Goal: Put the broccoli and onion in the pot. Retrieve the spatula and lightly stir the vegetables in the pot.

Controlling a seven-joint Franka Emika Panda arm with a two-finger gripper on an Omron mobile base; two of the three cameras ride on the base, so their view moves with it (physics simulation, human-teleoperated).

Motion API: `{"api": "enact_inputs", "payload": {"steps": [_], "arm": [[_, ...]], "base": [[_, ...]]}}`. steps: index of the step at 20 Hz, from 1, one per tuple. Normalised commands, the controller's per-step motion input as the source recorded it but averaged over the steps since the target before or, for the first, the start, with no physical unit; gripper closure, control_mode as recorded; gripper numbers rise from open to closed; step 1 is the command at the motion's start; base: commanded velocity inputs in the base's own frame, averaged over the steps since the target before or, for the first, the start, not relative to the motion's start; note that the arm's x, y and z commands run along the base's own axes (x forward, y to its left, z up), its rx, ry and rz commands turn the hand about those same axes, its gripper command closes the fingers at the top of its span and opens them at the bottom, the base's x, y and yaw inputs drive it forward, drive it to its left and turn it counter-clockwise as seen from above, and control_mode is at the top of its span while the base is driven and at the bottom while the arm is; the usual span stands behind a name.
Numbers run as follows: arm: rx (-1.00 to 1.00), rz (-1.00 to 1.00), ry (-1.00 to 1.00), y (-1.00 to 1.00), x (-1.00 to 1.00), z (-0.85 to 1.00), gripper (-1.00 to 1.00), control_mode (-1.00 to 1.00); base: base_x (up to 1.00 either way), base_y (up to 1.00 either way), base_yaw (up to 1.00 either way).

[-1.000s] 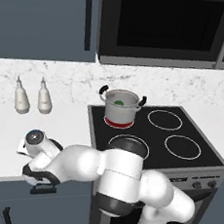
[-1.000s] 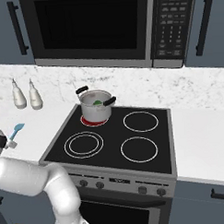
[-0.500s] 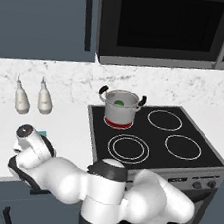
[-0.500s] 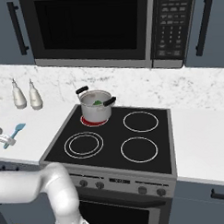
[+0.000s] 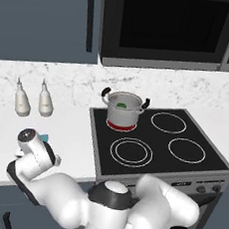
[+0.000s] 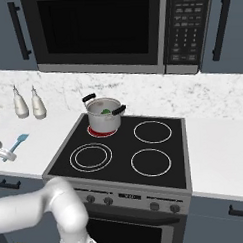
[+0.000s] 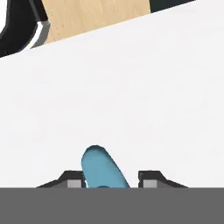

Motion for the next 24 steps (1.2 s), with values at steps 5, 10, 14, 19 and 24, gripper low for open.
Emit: {"api": "enact_inputs", "payload": {"steps": [5,10,14,19,24], "arm": [[0.16,-0.04,-0.06,-0.27,-0.25,0.14,1.0,-1.0],[0.12,-0.1,-0.12,-0.04,0.0,0.66,1.0,-1.0],[0.18,-0.05,-0.24,-0.04,-0.26,1.0,1.0,-1.0],[0.3,-0.11,-0.06,-0.09,-0.39,1.0,1.0,-1.0],[0.47,-0.19,0.14,-0.27,-0.38,1.0,1.0,-1.0]], "base": [[0.0,0.0,0.0],[0.0,0.0,0.0],[0.0,0.0,0.0],[0.0,0.0,0.0],[0.0,0.0,0.0]]}}
